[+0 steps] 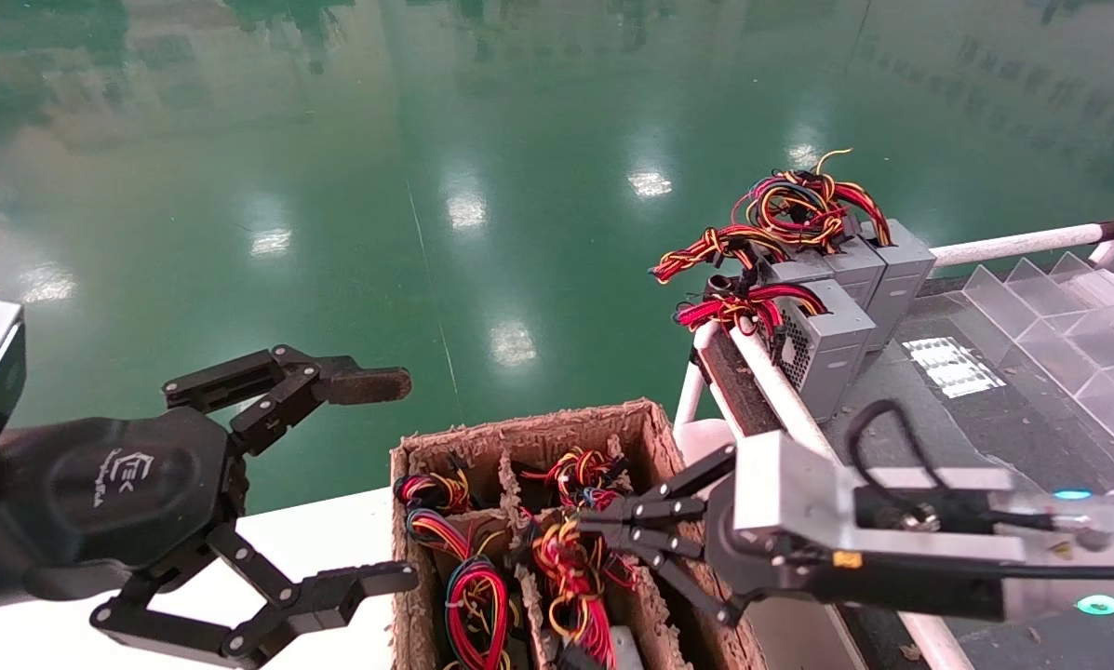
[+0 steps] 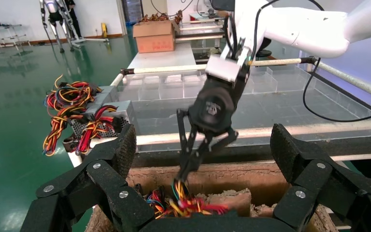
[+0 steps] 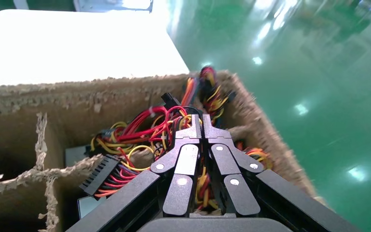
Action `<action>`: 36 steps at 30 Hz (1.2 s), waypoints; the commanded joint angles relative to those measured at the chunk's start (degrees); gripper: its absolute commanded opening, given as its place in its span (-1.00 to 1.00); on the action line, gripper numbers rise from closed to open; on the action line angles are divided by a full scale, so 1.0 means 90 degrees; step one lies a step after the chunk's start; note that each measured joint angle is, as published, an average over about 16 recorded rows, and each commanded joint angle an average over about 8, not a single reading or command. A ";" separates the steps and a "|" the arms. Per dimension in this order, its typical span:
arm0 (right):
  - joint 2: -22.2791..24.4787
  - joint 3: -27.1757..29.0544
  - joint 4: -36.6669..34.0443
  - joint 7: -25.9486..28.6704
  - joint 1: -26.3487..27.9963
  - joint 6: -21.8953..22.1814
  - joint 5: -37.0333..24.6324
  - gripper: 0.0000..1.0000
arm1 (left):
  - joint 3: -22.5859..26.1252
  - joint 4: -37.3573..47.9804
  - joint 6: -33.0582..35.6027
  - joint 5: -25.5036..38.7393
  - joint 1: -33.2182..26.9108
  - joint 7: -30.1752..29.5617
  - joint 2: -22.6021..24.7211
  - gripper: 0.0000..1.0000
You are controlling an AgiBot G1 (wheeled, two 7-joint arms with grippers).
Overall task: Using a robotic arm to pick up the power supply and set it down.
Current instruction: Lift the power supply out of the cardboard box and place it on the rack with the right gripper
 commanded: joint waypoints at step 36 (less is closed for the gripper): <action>0.1272 0.1669 -0.0055 -0.0296 0.0506 0.0296 0.1649 -1.00 | 0.0001 0.0000 0.0000 -0.0001 0.0000 0.0001 0.0000 1.00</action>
